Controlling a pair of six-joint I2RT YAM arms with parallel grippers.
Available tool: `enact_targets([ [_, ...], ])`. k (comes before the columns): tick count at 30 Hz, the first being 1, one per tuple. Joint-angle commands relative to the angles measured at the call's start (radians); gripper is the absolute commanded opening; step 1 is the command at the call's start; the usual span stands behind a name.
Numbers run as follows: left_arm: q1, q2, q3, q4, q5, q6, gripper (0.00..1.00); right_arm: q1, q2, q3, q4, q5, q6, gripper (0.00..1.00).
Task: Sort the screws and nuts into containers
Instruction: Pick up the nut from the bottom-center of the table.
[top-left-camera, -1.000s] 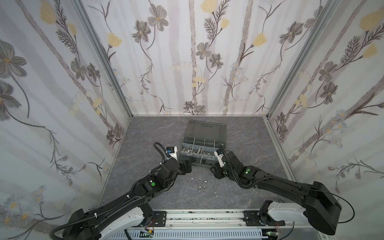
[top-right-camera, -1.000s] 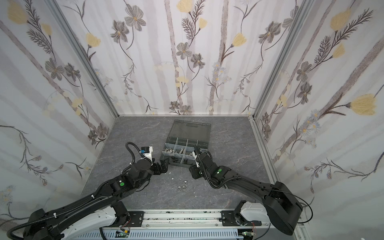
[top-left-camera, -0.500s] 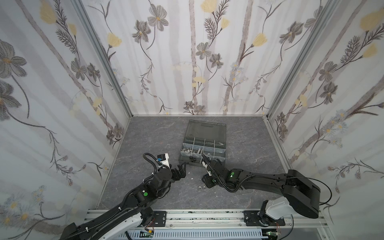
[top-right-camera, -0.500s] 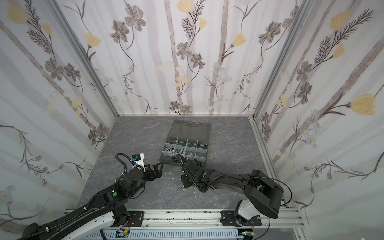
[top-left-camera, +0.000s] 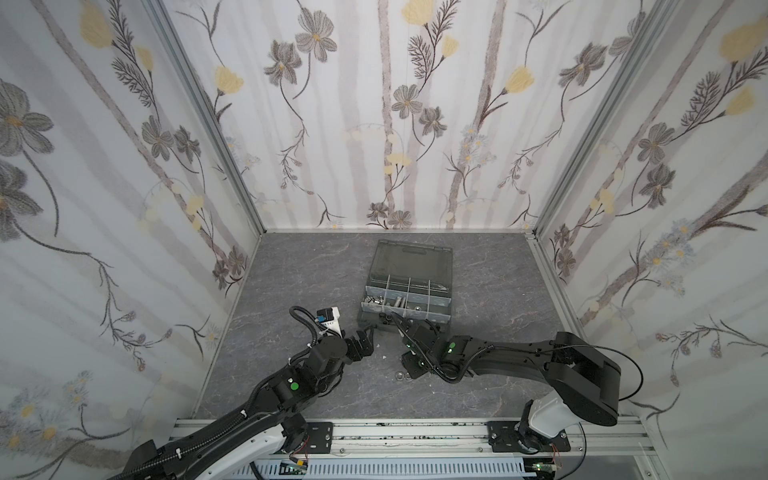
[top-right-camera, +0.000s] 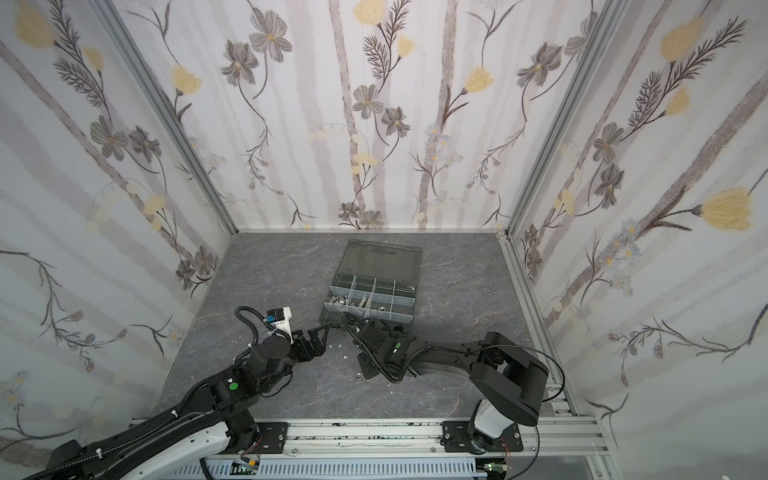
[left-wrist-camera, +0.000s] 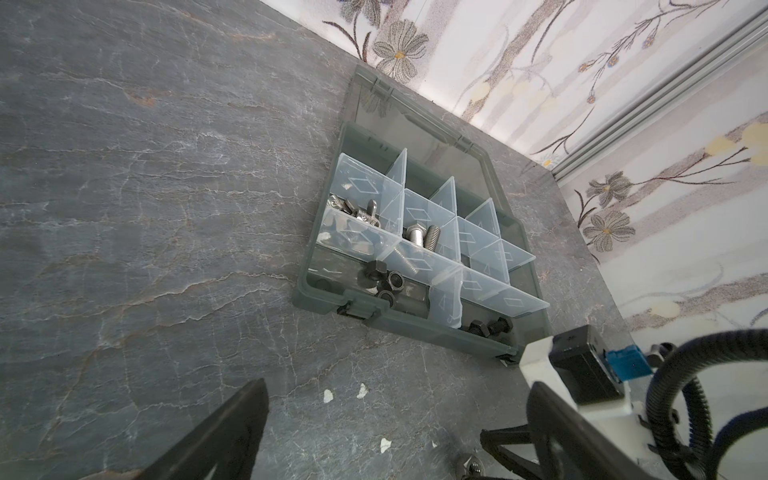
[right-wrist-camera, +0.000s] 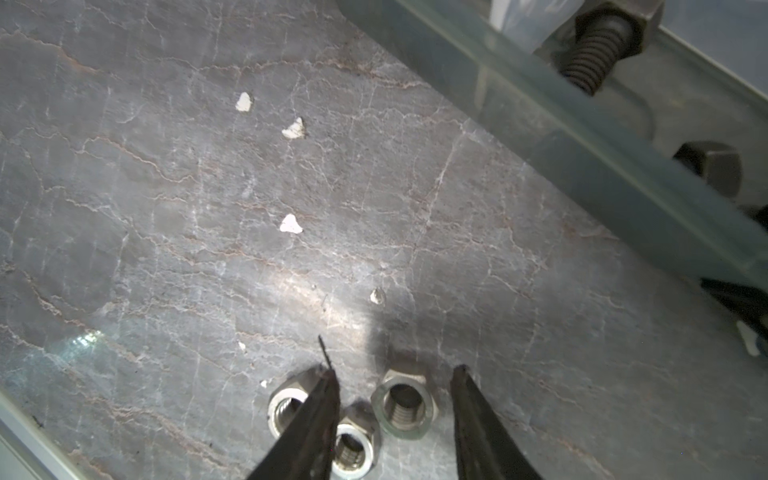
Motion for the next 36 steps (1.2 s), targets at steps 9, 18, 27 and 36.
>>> enact_targets([
  [9,0.001,-0.002,0.002,0.025,-0.009,-0.03,1.0,0.005,0.048,0.026,-0.008,-0.011,-0.168,0.44],
  [18,0.001,0.004,0.004,0.026,-0.013,-0.036,1.0,0.005,0.06,0.024,-0.032,0.016,-0.17,0.35],
  [27,0.002,0.003,0.004,0.025,-0.015,-0.041,1.0,0.004,0.036,0.023,-0.041,0.039,-0.168,0.23],
  [36,0.001,0.004,0.011,0.025,-0.005,-0.041,1.0,-0.091,-0.072,0.118,-0.095,0.037,-0.23,0.21],
])
